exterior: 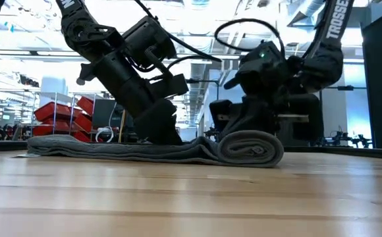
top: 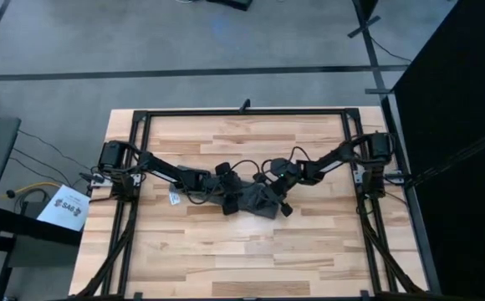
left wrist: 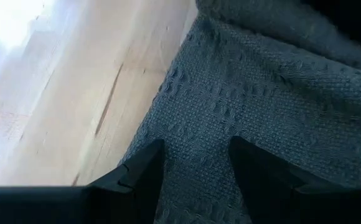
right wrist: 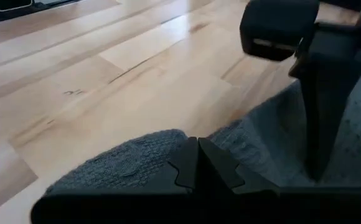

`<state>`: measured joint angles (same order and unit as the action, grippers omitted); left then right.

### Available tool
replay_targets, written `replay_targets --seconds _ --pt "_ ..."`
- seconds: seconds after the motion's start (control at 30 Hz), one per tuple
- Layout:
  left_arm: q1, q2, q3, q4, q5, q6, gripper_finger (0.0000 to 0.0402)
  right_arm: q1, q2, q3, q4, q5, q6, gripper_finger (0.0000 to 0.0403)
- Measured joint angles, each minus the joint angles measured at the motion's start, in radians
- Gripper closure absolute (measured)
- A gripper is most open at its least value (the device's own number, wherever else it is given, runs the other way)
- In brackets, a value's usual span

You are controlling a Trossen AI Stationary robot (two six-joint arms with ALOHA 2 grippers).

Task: Roll towel
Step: Roll the gray towel

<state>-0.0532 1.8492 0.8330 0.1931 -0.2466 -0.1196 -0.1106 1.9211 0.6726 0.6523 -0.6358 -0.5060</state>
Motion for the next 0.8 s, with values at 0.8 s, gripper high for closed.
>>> replay_targets --seconds 0.8 --pt "-0.026 -0.003 -0.060 -0.030 -0.056 -0.039 0.0228 0.011 -0.094 -0.002 -0.225 0.067 0.019 0.0403"
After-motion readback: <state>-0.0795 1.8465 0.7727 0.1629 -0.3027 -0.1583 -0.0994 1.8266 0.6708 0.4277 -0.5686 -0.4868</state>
